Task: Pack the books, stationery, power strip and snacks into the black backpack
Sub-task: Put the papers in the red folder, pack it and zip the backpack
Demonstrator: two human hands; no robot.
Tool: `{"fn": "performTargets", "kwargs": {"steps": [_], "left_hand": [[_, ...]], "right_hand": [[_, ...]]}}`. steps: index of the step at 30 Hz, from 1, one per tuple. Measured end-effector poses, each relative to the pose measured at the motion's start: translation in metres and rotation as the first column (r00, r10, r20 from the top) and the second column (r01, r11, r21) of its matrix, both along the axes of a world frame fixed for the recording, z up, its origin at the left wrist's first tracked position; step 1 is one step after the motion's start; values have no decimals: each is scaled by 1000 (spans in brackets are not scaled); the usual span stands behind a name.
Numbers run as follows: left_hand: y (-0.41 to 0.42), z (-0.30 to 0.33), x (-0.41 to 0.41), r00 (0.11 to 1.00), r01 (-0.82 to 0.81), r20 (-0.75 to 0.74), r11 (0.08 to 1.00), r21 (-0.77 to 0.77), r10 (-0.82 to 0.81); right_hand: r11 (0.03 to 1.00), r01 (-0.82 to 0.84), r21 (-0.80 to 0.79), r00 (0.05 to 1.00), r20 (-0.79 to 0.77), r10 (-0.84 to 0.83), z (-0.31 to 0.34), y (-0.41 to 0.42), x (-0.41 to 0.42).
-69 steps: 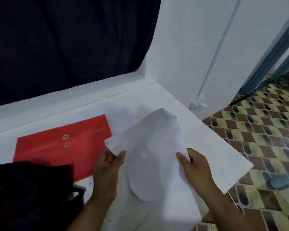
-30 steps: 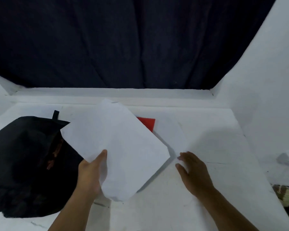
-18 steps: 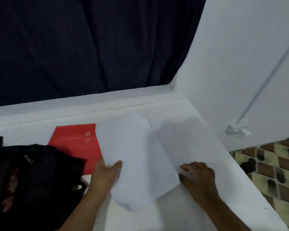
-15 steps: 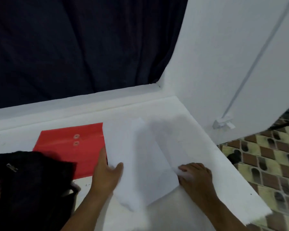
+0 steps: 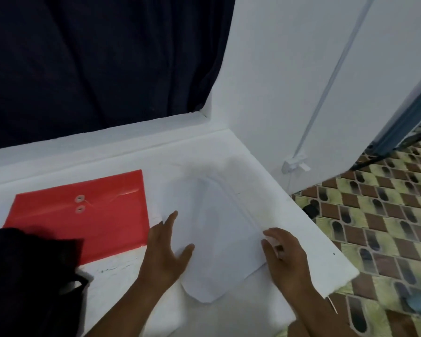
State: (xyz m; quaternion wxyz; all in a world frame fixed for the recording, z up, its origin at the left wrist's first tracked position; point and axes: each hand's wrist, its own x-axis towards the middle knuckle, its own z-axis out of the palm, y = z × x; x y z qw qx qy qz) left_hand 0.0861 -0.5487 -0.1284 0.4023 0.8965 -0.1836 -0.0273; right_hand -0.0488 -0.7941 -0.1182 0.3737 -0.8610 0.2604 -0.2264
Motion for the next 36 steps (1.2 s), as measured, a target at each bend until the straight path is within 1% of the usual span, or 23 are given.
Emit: {"fn": "performTargets", "kwargs": {"steps": [2,4,7,8,12,14,17,21,22,23,24,25,26,27,28,29,30,31,32,36], "left_hand": [[1,-5,1,999,8,50,1000,0,-8],[-1,-4,1,997,0,79,1000,4,0],[-7,-3,1,994,-27,102,999,22,25],[-8,-4,2,992,-32,120,999,38,27],[-11,-8,5,978,-44,209,995,93,24],[-12,-7,3,974,-53,225,995,87,32],[-12,-6,3,971,-61,238,993,100,35],[-11,-6,3,978,-80,198,994,79,63],[-13,-5,2,980,-105,173,993,59,94],[-15,-2,0,980,-149,135,989,0,148],[-18,0,-1,973,-220,53,970,-98,226],[-24,9,-4,949,-316,-84,925,-213,305],[-29,18,-4,905,-415,-243,852,-319,349],[-35,28,-4,859,-490,-386,762,-424,337],[-39,37,-3,832,-527,-482,664,-531,275],[-42,48,-4,824,-531,-537,576,-622,180],[-45,60,-5,833,-507,-546,520,-688,90],[-48,71,-8,842,-482,-538,498,-721,37],[-50,80,-11,850,-467,-526,493,-735,20],[-50,110,-17,864,-487,-478,498,-718,157]], "right_hand": [[1000,-15,-20,991,-130,13,3,-1,12],[998,-60,-27,974,-221,52,12,-5,28],[993,-118,28,912,-391,120,30,-10,55],[990,-132,45,896,-423,139,34,-12,62],[978,-118,171,888,-424,181,39,-20,82],[964,-188,186,878,-408,250,41,-23,87],[929,-271,252,873,-343,347,47,-22,91],[861,-325,391,843,-293,451,61,-23,100],[833,-341,435,839,-259,478,66,-23,100],[803,-362,473,834,-220,506,71,-25,102],[773,-393,497,827,-176,534,76,-28,103],[743,-431,512,816,-132,563,80,-33,105],[711,-464,529,804,-88,589,85,-37,107],[677,-485,554,795,-42,605,89,-42,109],[639,-496,587,791,2,612,93,-45,111],[604,-510,613,784,41,620,97,-47,113],[578,-524,626,777,72,626,101,-49,115],[567,-541,621,769,92,632,104,-49,115],[565,-555,611,765,108,635,107,-48,116],[614,-551,565,800,148,581,111,-43,115]]}}
